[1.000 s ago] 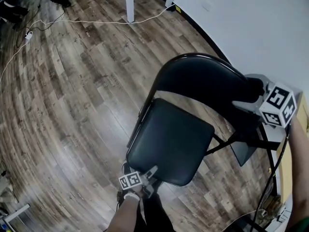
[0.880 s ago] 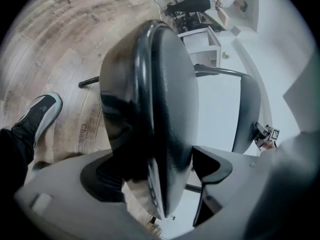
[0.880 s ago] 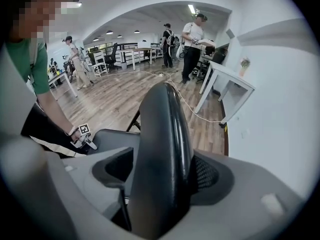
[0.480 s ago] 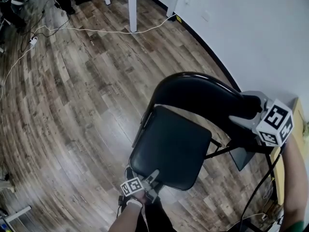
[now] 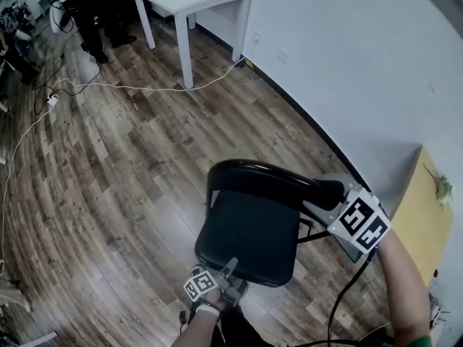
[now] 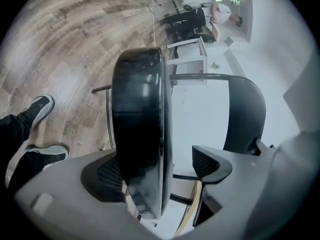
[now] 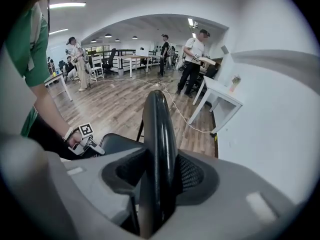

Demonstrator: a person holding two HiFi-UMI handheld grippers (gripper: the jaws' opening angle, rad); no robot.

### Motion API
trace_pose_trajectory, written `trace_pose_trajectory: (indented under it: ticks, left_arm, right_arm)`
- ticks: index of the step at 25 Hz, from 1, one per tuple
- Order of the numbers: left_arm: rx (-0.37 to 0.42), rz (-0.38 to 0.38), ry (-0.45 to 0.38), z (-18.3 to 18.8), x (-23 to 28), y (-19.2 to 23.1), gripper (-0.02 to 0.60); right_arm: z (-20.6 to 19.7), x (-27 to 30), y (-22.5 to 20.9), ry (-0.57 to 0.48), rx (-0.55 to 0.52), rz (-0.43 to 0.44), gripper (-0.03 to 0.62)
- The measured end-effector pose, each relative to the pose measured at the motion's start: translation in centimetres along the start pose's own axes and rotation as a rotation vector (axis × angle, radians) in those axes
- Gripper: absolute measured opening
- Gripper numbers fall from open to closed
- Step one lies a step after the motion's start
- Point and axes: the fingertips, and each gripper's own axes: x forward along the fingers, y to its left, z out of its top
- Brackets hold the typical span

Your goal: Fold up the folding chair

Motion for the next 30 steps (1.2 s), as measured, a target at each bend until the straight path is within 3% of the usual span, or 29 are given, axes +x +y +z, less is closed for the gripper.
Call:
trace_pose_trajectory:
  ticks: [9,14,18,30]
  left_arm:
    - [0.013,0.008,-0.071,0.7,1.1,-9.6,0.425]
    - [0.025,0.049,-0.143,1.8,3.0,-15.4,0.425]
    - [0.033,0.049,-0.148,2.7,5.2,-19.9,0.423]
    - [-0.022,0.105,-0.135,4.8,9.7,-25.4,0.416]
  right_arm:
    - [1.8,-4.0,2.2,0.009,-0.054,-0.09,0.175]
    - [2.7,-5.4,2.9,0.005,-0.083,-0.135,0.173]
    - [3.3,-6.2,2.6,0.001,-0.105,-0.177,0.173]
    - [3.9,-6.6,1.0,-0.003,-0.135,-0.223,0.172]
